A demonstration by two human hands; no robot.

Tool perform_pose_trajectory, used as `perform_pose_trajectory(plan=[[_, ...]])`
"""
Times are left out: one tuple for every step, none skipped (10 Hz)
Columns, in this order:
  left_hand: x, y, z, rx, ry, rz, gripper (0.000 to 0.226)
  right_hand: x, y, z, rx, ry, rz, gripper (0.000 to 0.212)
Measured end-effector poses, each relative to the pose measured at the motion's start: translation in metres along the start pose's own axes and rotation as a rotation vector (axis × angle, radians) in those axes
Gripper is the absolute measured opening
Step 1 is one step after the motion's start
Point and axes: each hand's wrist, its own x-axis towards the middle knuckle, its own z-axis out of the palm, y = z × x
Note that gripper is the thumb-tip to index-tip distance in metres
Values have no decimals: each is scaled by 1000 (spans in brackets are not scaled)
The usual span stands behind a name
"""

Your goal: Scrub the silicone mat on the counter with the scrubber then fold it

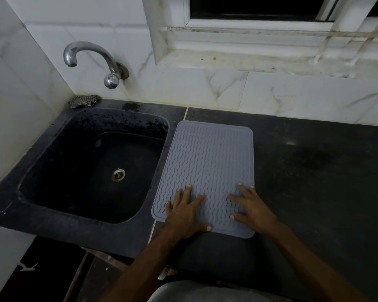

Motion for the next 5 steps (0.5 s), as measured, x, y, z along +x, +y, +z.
perform_pose_trajectory(plan=[[4,2,-3,-5,84,31,96,-3,-2,-12,130,94,-27,63],[19,7,-28,-9,189,74,93,5,-4,-42,166,241,10,60],[42,14,-84,43,332,90,90,20,-5,-89,106,386,53,60],[63,24,-159,57,527,163,86,37,-7,-150,4,609,25,55],[70,38,-228,113,657,202,83,44,-15,-205,-67,741,28,55]])
